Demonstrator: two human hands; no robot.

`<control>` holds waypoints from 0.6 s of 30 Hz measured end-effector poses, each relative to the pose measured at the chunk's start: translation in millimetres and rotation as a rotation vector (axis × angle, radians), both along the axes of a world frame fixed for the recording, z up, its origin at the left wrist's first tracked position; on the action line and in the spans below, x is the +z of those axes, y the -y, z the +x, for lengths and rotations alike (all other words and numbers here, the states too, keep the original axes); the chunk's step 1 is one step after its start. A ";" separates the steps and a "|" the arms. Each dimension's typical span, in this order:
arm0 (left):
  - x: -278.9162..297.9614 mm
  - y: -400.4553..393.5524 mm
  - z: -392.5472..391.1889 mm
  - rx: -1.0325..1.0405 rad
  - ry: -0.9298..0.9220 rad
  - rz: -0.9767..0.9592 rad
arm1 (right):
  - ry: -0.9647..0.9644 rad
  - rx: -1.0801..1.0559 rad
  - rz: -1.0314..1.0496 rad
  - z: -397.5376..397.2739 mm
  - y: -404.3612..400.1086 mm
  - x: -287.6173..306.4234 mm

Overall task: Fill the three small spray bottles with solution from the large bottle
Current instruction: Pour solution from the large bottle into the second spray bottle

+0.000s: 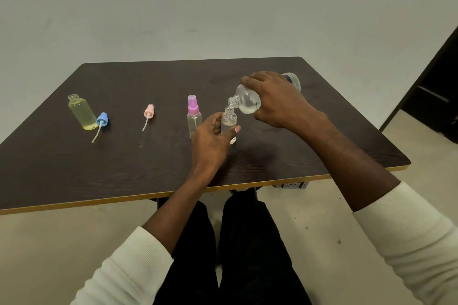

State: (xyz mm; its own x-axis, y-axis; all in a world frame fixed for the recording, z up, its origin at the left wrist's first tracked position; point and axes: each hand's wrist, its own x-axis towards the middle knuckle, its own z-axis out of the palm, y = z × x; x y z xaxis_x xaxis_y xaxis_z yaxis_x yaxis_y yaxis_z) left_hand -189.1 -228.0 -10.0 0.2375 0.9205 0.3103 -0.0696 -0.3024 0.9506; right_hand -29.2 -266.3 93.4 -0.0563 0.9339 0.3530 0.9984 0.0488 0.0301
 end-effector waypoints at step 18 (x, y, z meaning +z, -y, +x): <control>0.0 3.1 -1.6 -0.001 -0.029 -0.017 | -0.015 0.007 -0.003 1.7 -2.1 -2.1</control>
State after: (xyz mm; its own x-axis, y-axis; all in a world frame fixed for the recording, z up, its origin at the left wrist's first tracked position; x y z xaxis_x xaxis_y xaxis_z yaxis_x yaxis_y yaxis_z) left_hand -190.6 -231.1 -10.0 0.2467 0.9256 0.2871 -0.0418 -0.2858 0.9574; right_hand -27.6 -264.2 91.3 -0.0578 0.9345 0.3512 0.9983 0.0559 0.0153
